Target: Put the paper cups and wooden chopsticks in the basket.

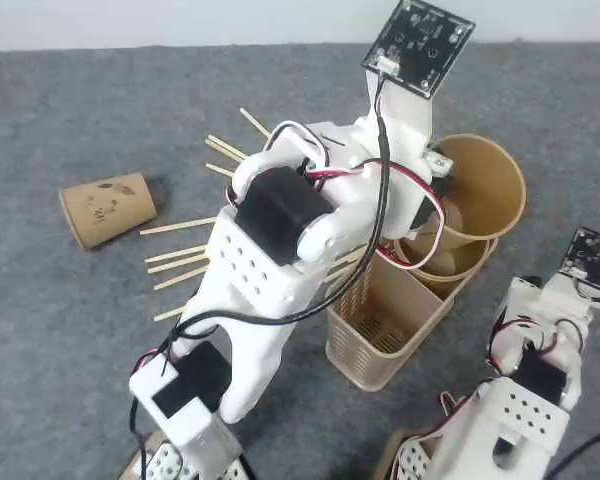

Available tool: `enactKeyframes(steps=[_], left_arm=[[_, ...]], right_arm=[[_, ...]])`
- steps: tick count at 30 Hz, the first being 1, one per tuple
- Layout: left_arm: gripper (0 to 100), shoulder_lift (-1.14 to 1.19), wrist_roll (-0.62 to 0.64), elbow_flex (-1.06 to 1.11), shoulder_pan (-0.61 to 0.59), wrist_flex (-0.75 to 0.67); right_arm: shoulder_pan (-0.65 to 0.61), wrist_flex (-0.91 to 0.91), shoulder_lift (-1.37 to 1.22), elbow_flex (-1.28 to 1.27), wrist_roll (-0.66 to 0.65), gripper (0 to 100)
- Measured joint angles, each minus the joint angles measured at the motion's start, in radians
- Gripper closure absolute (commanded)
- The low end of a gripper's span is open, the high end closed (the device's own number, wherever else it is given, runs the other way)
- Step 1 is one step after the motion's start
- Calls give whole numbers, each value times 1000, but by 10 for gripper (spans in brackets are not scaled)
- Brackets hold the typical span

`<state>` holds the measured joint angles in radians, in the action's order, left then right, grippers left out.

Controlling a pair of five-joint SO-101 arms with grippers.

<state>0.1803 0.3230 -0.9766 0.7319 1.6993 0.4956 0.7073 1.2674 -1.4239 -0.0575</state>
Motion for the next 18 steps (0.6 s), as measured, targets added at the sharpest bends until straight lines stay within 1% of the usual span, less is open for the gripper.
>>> enactKeyframes(steps=[4, 8, 10, 15, 18], left_arm=[[988, 15, 0, 0, 2, 2], [977, 104, 0, 0, -5, 31], [934, 150, 0, 0, 6, 35], [770, 212, -5, 60, 28, 35], [725, 209, -57, 98, 35, 31]], right_arm=[[0, 0, 0, 0, 0, 805], [0, 0, 0, 0, 0, 805], [0, 0, 0, 0, 0, 805], [0, 0, 0, 0, 0, 805], [0, 0, 0, 0, 0, 805]])
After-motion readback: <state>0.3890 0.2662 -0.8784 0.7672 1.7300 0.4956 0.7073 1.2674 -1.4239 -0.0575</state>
